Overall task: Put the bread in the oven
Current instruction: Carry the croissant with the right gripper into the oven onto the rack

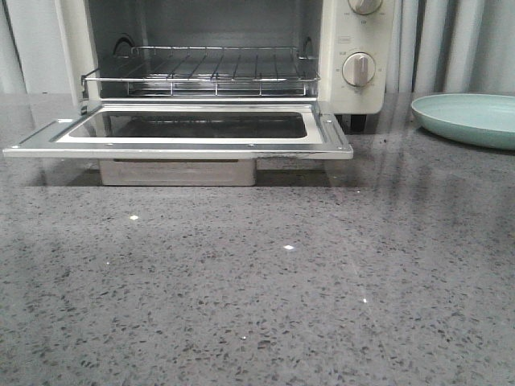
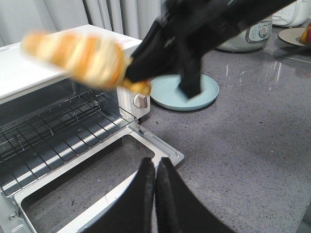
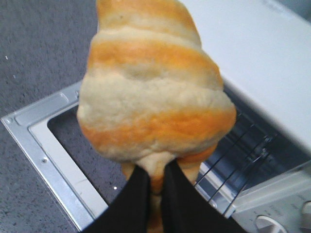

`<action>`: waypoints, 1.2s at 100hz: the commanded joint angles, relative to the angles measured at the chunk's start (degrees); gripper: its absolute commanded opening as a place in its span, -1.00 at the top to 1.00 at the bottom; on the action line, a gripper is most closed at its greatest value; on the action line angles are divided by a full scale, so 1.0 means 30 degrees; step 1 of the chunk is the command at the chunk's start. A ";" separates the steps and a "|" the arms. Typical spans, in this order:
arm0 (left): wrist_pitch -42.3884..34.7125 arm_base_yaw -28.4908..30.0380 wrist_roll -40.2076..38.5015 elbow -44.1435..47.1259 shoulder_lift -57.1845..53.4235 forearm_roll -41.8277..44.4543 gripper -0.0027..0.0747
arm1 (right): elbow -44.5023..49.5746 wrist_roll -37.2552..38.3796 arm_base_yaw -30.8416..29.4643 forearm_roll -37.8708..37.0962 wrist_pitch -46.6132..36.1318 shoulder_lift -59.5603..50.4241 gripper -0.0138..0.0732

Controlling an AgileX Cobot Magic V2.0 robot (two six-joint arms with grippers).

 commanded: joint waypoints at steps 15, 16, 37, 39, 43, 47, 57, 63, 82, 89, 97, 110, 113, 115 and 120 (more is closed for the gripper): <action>-0.0660 -0.0134 -0.0047 -0.0508 -0.0019 -0.0408 0.99 | -0.0583 -0.0276 -0.0004 -0.1280 -0.1377 0.2116 0.84; -0.0660 -0.0134 -0.0047 -0.0508 -0.0019 -0.0408 0.99 | -0.0583 -0.0276 -0.0004 -0.1452 -0.1377 0.2189 0.84; -0.0660 -0.0134 -0.0047 -0.0508 -0.0019 -0.0408 0.99 | -0.0619 -0.0276 -0.0004 -0.4246 -0.2537 0.3953 0.84; -0.0660 -0.0134 -0.0047 -0.0508 -0.0019 -0.0408 0.99 | -0.0670 -0.0276 -0.0004 -0.4540 -0.2625 0.4120 0.84; -0.0660 -0.0134 -0.0047 -0.0508 -0.0019 -0.0408 0.99 | -0.0842 -0.0201 -0.0045 -0.4956 -0.2661 0.4410 0.84; -0.0660 -0.0134 -0.0047 -0.0508 -0.0019 -0.0408 0.99 | -0.1084 0.0090 -0.0090 -0.5400 -0.2661 0.4698 0.84; -0.0660 -0.0134 -0.0047 -0.0508 -0.0019 -0.0408 0.99 | -0.2170 0.1382 -0.0492 -0.6081 -0.2389 0.5308 0.84; -0.0660 -0.0134 -0.0047 -0.0508 -0.0019 -0.0408 0.99 | -0.2868 0.1879 -0.0751 -0.6118 -0.2334 0.5672 0.84; -0.0660 -0.0134 -0.0047 -0.0508 -0.0019 -0.0408 0.99 | -0.4561 0.2031 -0.1336 -0.6118 -0.2209 0.6692 0.84; -0.0660 -0.0134 -0.0047 -0.0508 -0.0019 -0.0408 0.99 | -0.4752 0.2031 -0.1410 -0.6153 -0.2008 0.6994 0.84; -0.0660 -0.0134 -0.0047 -0.0508 -0.0019 -0.0408 0.99 | -0.4836 0.2064 -0.1509 -0.6180 -0.1915 0.7244 0.84; -0.0660 -0.0134 -0.0047 -0.0508 -0.0019 -0.0408 0.99 | -0.4836 0.2168 -0.1670 -0.6180 -0.1870 0.7596 0.74; -0.0660 -0.0134 -0.0047 -0.0508 -0.0019 -0.0408 0.99 | -0.4836 0.2301 -0.1670 -0.6134 -0.1787 0.7684 0.62; -0.0660 -0.0134 -0.0047 -0.0508 -0.0019 -0.0408 0.99 | -0.4836 0.2383 -0.1705 -0.6134 -0.1780 0.7684 0.52; -0.0660 -0.0134 -0.0047 -0.0508 -0.0019 -0.0408 0.99 | -0.4836 0.2920 -0.1735 -0.6134 -0.1670 0.7721 0.24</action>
